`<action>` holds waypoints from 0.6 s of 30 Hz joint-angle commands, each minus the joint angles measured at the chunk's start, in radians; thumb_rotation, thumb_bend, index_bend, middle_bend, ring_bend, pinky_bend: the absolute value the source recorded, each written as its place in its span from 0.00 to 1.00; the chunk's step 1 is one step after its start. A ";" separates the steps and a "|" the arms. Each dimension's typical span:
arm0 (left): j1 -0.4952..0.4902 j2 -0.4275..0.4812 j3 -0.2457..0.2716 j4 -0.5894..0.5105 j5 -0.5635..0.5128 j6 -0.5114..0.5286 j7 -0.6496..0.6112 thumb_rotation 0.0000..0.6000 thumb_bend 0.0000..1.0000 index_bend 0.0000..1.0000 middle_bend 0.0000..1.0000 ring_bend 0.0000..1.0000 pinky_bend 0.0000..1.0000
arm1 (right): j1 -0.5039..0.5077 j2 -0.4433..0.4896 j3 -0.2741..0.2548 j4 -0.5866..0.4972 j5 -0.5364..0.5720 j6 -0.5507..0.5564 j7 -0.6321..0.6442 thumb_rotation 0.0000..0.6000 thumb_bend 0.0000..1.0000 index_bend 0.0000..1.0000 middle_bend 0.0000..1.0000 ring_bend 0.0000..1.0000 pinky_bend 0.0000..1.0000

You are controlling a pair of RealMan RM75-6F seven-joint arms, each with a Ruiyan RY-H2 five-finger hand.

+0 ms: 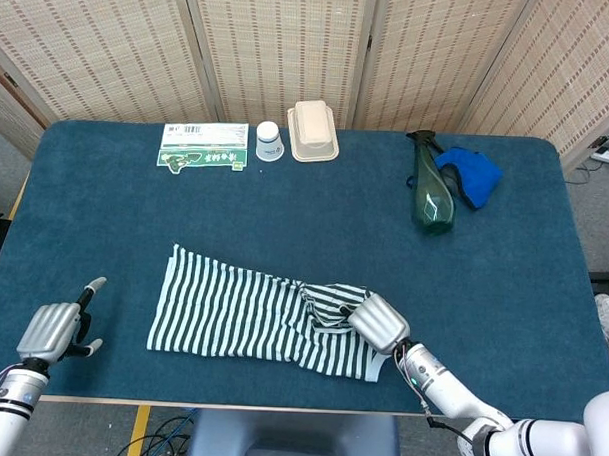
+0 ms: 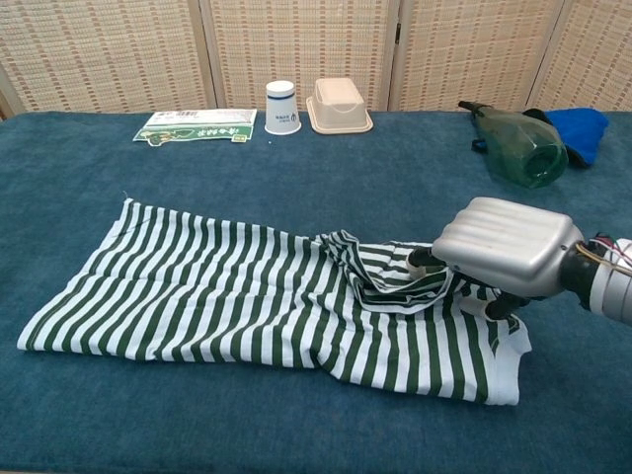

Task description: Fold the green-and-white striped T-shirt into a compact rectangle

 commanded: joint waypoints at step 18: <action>-0.043 -0.008 -0.007 0.073 0.114 0.005 -0.027 1.00 0.25 0.00 0.84 0.83 0.93 | -0.122 0.212 0.025 -0.208 -0.079 0.202 0.063 1.00 0.38 0.11 0.90 0.95 1.00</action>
